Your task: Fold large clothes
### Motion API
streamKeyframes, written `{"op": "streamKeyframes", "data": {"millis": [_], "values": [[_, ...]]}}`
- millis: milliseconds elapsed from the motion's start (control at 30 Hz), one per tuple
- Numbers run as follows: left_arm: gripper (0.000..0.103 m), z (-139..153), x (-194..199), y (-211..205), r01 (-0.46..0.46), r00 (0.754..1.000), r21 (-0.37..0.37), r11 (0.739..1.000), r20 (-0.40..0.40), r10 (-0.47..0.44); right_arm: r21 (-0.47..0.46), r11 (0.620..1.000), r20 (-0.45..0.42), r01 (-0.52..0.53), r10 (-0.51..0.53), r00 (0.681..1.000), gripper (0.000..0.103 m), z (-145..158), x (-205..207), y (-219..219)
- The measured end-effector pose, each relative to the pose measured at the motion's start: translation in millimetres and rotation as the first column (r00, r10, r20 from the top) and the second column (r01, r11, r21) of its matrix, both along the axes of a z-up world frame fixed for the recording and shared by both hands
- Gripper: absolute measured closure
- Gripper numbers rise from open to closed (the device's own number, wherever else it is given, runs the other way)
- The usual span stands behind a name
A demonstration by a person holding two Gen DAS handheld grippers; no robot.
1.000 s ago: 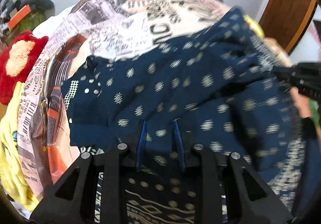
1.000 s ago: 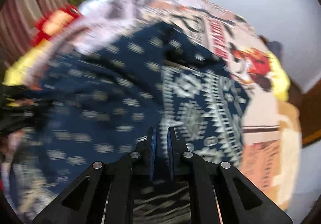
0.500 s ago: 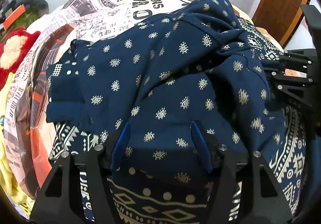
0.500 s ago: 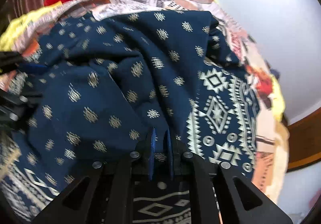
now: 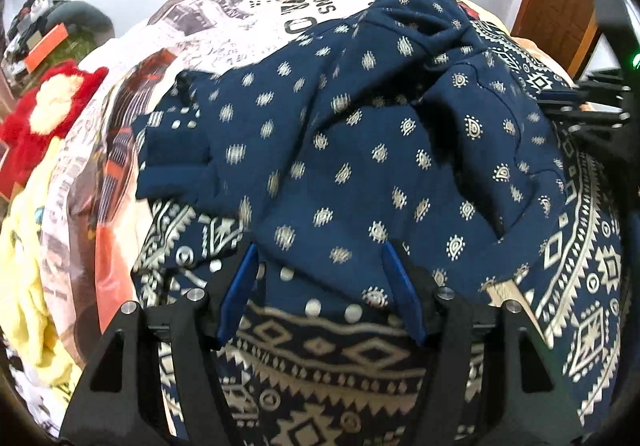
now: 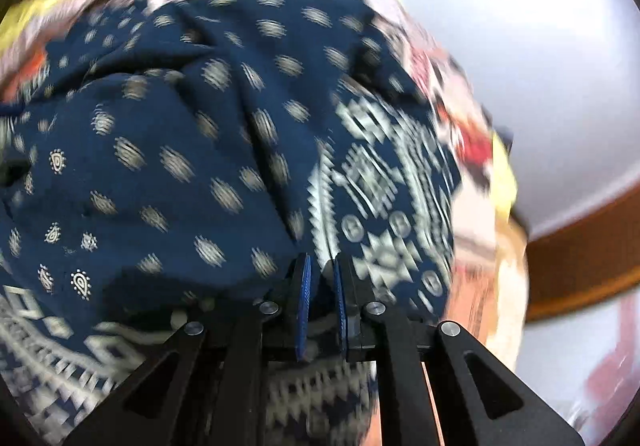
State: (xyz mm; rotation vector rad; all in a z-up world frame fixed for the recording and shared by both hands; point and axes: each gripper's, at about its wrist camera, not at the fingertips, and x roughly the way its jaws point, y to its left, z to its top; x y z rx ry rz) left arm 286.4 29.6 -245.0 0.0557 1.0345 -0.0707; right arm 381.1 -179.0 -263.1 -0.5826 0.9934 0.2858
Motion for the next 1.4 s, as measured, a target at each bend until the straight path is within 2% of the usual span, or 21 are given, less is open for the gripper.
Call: {"op": "streamKeyframes", "data": {"millis": [67, 133, 167, 233, 333, 367, 433, 500, 633, 733, 833, 933, 1000, 1067, 1167, 1233, 1267, 1400], "values": [[0.038, -1, -3, 7, -0.019, 1.0, -0.05, 0.999, -0.011, 0.018, 0.105, 0.993, -0.122, 0.056, -0.043, 0.992, 0.097, 13, -5, -19], [0.038, -3, -1, 14, -0.046, 0.999, -0.104, 0.994, -0.033, 0.043, 0.187, 0.979, -0.22, 0.083, -0.041, 0.975, 0.097, 18, -12, -34], [0.038, -4, 1, 16, -0.057, 0.998, -0.121, 0.991, -0.042, 0.052, 0.191, 0.978, -0.232, 0.088, -0.043, 0.972, 0.097, 16, -15, -39], [0.038, -4, 2, 17, -0.072, 0.996, -0.135, 0.988, -0.053, 0.065, 0.116, 0.99, -0.177, 0.084, -0.063, 0.982, 0.097, 7, -23, -45], [0.038, -3, 0, 13, -0.067, 0.997, -0.106, 0.992, -0.045, 0.063, -0.044, 0.994, -0.018, 0.1, -0.101, 0.995, 0.097, -11, -31, -54], [0.038, -2, -1, 12, -0.063, 0.997, -0.092, 0.994, -0.041, 0.06, -0.053, 0.992, 0.006, 0.115, -0.114, 0.993, 0.097, -16, -31, -59], [0.038, -1, -3, 9, -0.058, 0.998, -0.072, 0.996, -0.036, 0.055, 0.02, 0.991, -0.005, 0.132, -0.132, 0.991, 0.097, -15, -31, -71], [0.038, 1, -5, 8, -0.059, 0.998, -0.065, 0.996, -0.038, 0.057, 0.04, 0.99, -0.027, 0.137, -0.136, 0.99, 0.097, -13, -29, -76], [0.038, 5, -10, 9, -0.062, 0.997, -0.057, 0.996, -0.041, 0.06, 0.033, 0.994, -0.029, 0.104, -0.103, 0.994, 0.097, -12, -30, -82], [0.039, 14, -21, 12, -0.063, 0.997, -0.044, 0.997, -0.036, 0.061, -0.01, 0.986, -0.052, 0.167, -0.167, 0.985, 0.097, -20, -28, -104], [0.039, 24, -34, 23, -0.093, 0.995, -0.037, 0.995, -0.028, 0.092, 0.041, 0.96, -0.11, 0.275, -0.27, 0.957, 0.096, -17, -28, -134], [0.039, 39, -52, 42, -0.136, 0.991, -0.04, 0.99, 0.0, 0.136, 0.136, 0.921, -0.243, 0.364, -0.326, 0.914, 0.096, 1, -38, -159], [0.039, 49, -64, 57, -0.172, 0.985, -0.018, 0.985, 0.015, 0.172, 0.25, 0.9, -0.299, 0.357, -0.279, 0.913, 0.096, 22, -55, -164], [0.039, 54, -73, 65, -0.199, 0.98, 0.021, 0.98, 0.027, 0.198, 0.329, 0.893, -0.306, 0.307, -0.207, 0.929, 0.096, 45, -77, -155], [0.039, 55, -83, 74, -0.218, 0.976, 0.019, 0.976, 0.029, 0.217, 0.382, 0.894, -0.313, 0.233, -0.113, 0.943, 0.096, 57, -104, -129], [0.039, 53, -91, 76, -0.22, 0.975, 0.009, 0.975, 0.022, 0.22, 0.344, 0.916, -0.338, 0.205, -0.083, 0.937, 0.096, 45, -116, -112], [0.039, 52, -95, 77, -0.22, 0.975, 0.011, 0.975, 0.02, 0.22, 0.291, 0.94, -0.318, 0.176, -0.079, 0.945, 0.097, 34, -122, -103], [0.039, 51, -112, 79, -0.221, 0.975, 0.016, 0.975, 0.023, 0.221, 0.204, 0.971, -0.154, 0.125, -0.095, 0.983, 0.096, 25, -143, -89]]}}
